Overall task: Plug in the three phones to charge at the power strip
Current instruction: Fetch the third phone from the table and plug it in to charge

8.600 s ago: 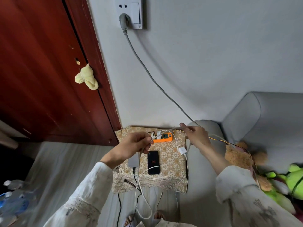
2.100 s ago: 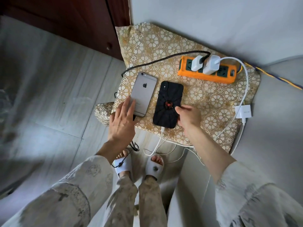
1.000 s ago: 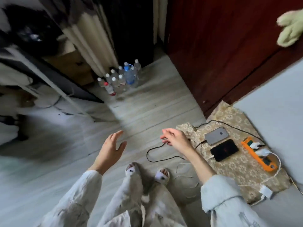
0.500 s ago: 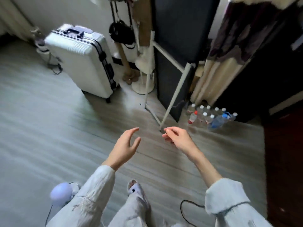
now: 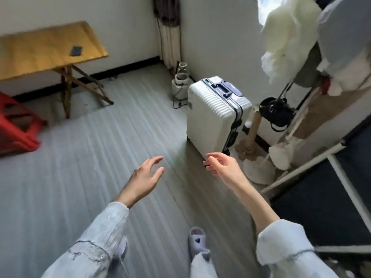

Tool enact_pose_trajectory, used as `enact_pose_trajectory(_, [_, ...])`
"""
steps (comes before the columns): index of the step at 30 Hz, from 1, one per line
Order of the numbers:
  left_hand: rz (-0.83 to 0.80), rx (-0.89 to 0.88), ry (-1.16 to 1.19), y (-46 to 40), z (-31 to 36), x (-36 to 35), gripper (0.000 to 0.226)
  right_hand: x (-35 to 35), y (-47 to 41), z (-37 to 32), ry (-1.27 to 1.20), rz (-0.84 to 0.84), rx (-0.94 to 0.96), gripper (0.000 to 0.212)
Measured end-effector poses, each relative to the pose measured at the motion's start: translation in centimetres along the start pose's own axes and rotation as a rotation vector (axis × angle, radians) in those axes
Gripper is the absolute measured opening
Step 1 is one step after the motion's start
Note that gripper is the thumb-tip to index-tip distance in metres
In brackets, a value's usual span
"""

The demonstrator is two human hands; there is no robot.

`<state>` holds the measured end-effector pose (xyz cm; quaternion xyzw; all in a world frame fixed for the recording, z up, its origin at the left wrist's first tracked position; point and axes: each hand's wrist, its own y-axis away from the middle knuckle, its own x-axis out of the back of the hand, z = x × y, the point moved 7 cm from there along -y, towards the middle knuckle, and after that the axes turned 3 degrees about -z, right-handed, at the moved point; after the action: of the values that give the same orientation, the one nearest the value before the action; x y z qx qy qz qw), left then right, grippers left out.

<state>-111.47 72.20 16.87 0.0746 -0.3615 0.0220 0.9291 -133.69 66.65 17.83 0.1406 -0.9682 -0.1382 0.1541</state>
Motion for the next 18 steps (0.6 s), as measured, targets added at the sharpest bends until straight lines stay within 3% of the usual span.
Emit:
enact_pose_trajectory(9, [0.283,0.156,0.069,-11.1,-3.0,11.1,0.036,-5.2,-16.9,-13.2,0.078,-0.263,0.188,0.023])
enact_pose_trajectory(18, [0.497,0.224,0.104,-21.2,-11.4,24.2,0.035,-17.6,-32.6,-24.1,0.146,-0.423,0.291,0.021])
